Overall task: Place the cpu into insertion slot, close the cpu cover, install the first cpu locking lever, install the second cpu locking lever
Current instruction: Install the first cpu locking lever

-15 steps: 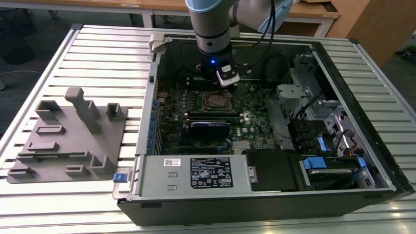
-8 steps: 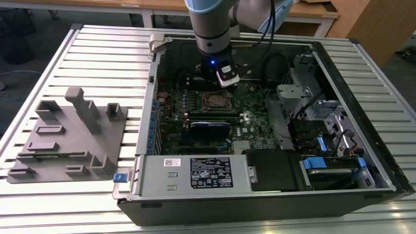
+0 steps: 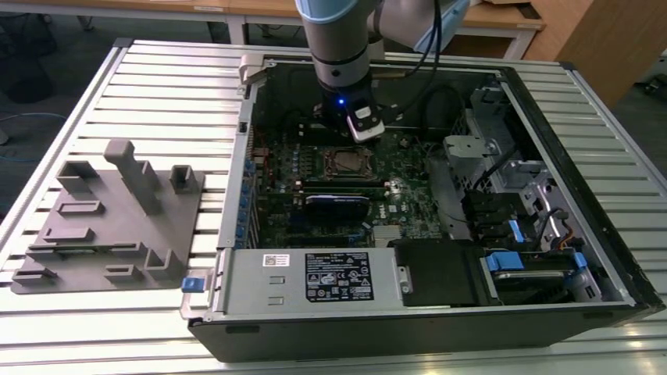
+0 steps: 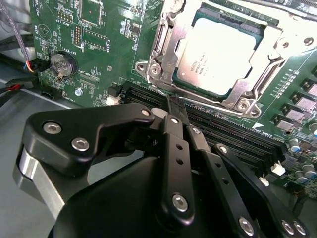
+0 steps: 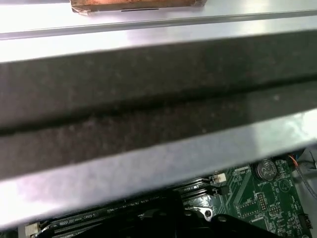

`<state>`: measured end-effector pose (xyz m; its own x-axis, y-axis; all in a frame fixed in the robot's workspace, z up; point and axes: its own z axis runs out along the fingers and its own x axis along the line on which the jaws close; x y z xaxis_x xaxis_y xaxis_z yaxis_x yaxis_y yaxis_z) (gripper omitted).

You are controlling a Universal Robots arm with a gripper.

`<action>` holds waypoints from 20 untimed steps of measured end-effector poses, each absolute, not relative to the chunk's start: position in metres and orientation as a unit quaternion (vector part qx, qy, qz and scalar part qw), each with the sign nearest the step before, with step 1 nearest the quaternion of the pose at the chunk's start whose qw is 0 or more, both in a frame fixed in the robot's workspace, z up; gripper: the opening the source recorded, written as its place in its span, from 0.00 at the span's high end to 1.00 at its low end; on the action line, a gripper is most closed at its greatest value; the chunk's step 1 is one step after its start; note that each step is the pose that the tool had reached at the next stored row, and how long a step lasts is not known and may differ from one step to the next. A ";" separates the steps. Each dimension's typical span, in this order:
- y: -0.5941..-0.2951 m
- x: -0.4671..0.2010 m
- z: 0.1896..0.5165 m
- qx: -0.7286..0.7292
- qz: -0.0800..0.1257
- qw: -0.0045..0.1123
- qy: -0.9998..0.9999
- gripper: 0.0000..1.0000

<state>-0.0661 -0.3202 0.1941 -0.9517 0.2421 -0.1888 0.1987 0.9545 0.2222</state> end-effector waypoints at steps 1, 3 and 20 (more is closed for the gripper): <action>-0.320 -0.066 0.194 0.112 0.100 0.108 0.983 0.89; -0.321 -0.066 0.194 0.112 0.099 0.109 0.983 0.89; -0.325 -0.066 0.191 0.113 0.110 0.111 0.981 0.89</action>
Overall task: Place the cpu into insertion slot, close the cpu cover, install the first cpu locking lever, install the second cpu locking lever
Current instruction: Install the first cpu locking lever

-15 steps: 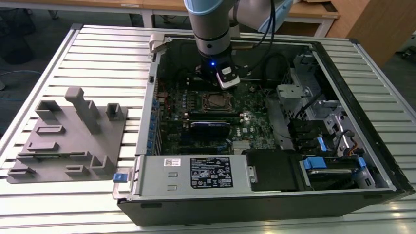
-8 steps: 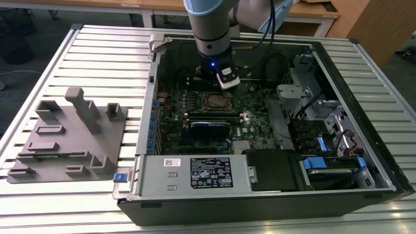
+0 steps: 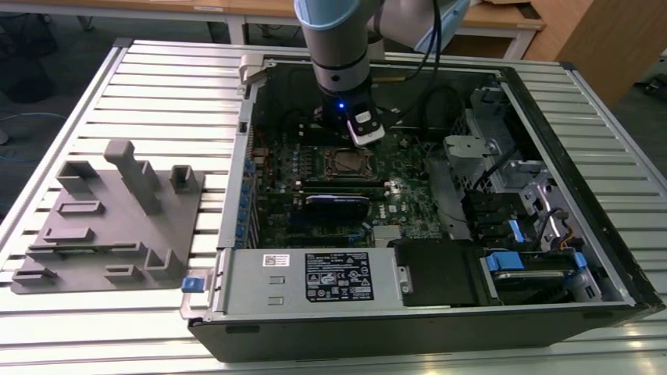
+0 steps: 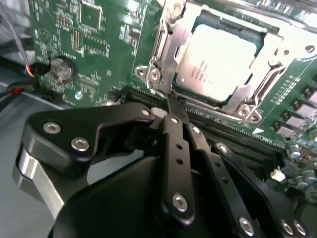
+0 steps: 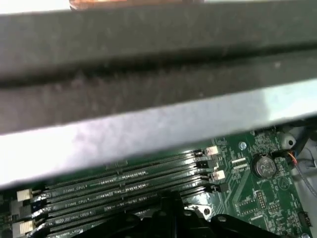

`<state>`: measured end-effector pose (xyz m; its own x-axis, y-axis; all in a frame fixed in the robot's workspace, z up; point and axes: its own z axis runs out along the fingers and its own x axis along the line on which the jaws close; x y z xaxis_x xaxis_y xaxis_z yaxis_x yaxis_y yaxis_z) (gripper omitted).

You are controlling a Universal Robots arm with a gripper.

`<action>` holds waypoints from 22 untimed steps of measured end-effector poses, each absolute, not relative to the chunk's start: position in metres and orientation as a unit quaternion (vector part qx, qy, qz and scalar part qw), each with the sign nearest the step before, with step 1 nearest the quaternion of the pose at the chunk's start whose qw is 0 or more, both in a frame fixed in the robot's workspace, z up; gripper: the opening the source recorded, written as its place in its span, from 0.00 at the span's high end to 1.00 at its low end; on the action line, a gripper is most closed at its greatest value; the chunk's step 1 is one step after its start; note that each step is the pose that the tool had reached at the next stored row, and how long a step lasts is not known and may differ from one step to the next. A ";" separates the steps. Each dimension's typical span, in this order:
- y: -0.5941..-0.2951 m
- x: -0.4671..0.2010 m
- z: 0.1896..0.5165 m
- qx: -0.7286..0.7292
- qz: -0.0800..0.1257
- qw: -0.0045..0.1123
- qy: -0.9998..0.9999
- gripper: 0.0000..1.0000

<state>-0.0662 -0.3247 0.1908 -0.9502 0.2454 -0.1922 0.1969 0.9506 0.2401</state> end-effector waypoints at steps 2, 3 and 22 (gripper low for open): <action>-0.325 -0.066 0.191 0.114 0.120 0.109 0.980 0.89; -0.325 -0.066 0.191 0.114 0.122 0.109 0.980 0.89; -0.325 -0.066 0.215 0.116 0.122 0.109 0.980 0.89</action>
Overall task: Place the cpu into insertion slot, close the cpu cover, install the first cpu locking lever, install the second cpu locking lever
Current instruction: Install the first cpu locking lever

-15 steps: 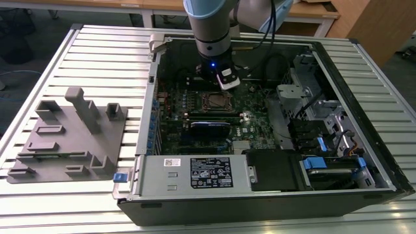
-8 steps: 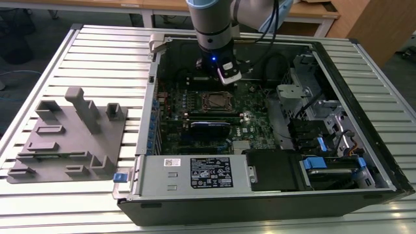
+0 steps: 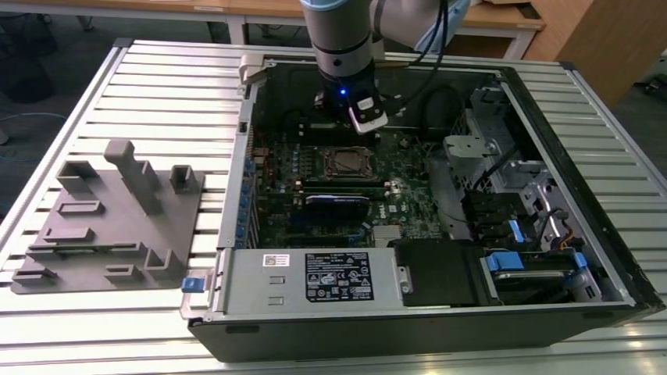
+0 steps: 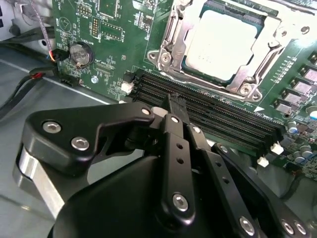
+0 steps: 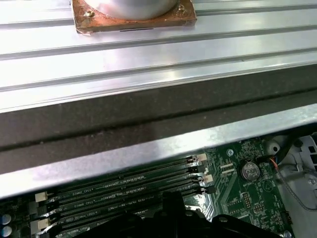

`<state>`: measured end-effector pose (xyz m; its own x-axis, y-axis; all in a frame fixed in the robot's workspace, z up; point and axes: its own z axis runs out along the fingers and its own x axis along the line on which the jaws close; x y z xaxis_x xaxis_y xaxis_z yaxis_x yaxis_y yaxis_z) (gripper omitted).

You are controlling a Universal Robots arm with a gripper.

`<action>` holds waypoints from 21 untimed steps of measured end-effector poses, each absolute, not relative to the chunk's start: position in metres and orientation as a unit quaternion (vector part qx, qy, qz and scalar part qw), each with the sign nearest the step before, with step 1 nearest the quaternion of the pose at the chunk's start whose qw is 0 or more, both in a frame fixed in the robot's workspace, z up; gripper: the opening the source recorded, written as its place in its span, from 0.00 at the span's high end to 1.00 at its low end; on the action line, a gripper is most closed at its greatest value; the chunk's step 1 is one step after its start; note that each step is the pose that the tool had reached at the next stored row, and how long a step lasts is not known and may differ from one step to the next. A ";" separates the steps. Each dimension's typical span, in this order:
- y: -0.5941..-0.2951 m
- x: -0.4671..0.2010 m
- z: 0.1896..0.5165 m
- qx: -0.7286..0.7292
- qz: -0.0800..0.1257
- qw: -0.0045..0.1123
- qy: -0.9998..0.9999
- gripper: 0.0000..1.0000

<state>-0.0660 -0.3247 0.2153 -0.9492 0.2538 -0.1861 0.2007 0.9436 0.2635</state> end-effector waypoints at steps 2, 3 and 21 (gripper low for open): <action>-0.325 -0.066 0.215 0.116 0.115 0.108 0.981 0.89; -0.325 -0.066 0.215 0.115 0.109 0.107 0.982 0.89; -0.325 -0.066 0.215 0.110 0.055 0.104 0.987 0.89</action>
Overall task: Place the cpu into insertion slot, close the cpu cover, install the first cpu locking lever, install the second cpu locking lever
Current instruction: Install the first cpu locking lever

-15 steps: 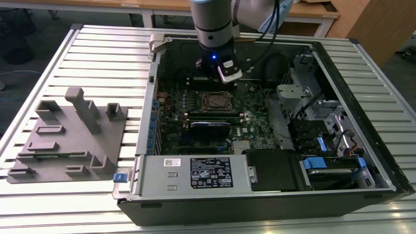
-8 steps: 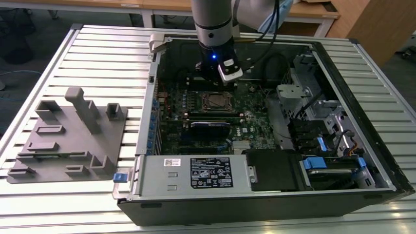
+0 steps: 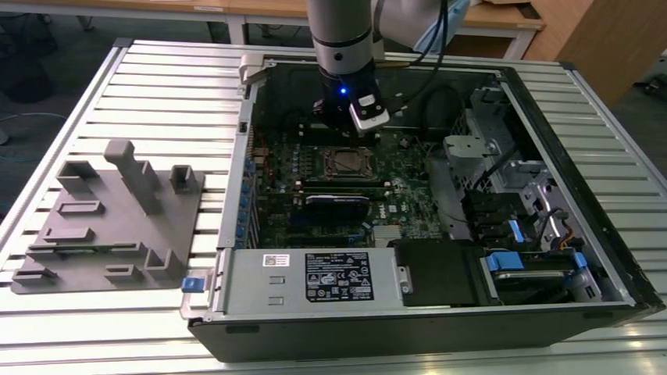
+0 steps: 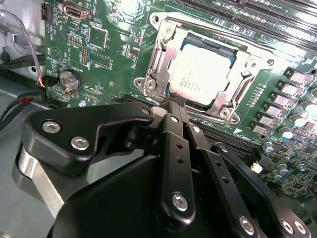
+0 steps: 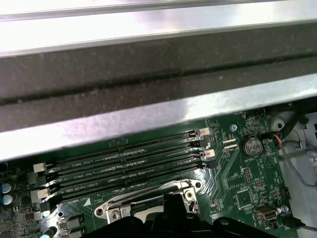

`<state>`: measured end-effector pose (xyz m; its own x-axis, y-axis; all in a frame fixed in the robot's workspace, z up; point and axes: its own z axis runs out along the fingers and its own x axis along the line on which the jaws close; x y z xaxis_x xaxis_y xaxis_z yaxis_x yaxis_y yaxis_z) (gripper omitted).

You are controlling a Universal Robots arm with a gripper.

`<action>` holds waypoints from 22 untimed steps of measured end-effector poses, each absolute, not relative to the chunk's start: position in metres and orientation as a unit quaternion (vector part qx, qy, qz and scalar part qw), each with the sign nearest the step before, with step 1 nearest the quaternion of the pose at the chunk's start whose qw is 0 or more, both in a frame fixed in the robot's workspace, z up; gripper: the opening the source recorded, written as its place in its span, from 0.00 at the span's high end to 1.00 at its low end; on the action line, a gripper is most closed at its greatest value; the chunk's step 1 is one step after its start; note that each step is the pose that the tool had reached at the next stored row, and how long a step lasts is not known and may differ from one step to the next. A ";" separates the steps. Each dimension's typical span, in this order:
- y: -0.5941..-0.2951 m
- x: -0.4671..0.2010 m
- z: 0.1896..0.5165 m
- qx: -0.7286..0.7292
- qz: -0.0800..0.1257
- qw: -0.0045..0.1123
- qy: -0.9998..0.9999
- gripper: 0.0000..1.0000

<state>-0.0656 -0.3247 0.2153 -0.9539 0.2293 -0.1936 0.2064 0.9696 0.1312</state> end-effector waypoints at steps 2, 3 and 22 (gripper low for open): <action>-0.325 -0.066 0.215 0.110 0.055 0.104 0.987 0.89; -0.325 -0.066 0.215 0.110 0.055 0.104 0.987 0.89; -0.325 -0.064 0.214 0.113 0.048 0.046 0.991 0.89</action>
